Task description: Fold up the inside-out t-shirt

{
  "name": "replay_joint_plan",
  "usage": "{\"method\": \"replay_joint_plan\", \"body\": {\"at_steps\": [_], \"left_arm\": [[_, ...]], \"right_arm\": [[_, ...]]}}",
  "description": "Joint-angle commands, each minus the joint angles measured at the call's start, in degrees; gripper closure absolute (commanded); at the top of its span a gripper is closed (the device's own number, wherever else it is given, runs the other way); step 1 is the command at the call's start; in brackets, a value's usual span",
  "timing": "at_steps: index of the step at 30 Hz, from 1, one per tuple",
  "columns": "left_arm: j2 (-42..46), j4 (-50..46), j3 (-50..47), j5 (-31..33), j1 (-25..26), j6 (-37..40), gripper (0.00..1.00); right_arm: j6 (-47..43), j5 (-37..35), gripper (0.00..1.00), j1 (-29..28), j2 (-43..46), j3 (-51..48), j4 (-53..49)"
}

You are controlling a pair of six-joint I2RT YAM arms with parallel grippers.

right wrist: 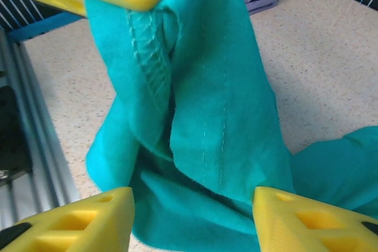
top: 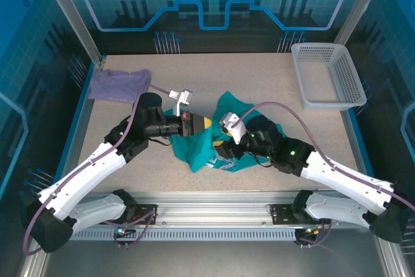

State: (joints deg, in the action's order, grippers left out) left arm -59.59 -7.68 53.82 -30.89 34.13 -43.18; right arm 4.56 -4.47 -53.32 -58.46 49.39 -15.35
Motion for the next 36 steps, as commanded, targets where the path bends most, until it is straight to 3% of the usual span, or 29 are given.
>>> {"method": "replay_joint_plan", "body": {"at_steps": [1, 5, 8, 10, 15, 19, 23, 31, 36], "left_arm": [[0.4, -0.7, 0.5, 0.4, 0.3, 0.7, 1.00], [0.1, -2.4, 0.8, 1.9, 0.2, 2.2, 1.00], [-0.2, -3.0, 0.9, 3.4, -0.4, 2.7, 1.00], [-0.3, -2.5, 0.9, 4.7, -1.1, 2.7, 1.00], [-1.0, -5.6, 3.0, 13.5, -2.4, 7.8, 1.00], [-3.1, -8.7, 4.9, 19.6, -2.4, 13.3, 0.94], [-3.5, -13.6, 5.4, 25.0, -2.4, 17.1, 0.87], [3.0, -19.8, 2.1, 30.8, 1.9, 19.5, 0.56], [3.7, -19.4, 1.9, 31.3, 5.7, 18.7, 0.49]], "right_arm": [[-0.5, -8.3, 0.52, -1.3, -1.0, 2.4, 4.2], [-0.2, -12.3, 0.82, -0.8, 0.5, 1.6, 4.8], [0.1, -8.1, 1.00, 1.2, 3.5, 1.3, 3.2], [0.3, -1.0, 1.00, 3.8, 5.5, -0.3, 1.6], [4.9, 32.1, 1.00, 15.4, 5.2, 3.3, -2.6], [14.0, 45.1, 1.00, 19.2, 2.9, 2.7, 5.8], [19.4, 47.3, 1.00, 20.0, 0.6, 2.7, 11.9], [26.3, 43.4, 1.00, 20.5, -3.0, 1.9, 18.3], [26.2, 40.5, 1.00, 20.5, -3.2, 1.5, 18.6]]}}
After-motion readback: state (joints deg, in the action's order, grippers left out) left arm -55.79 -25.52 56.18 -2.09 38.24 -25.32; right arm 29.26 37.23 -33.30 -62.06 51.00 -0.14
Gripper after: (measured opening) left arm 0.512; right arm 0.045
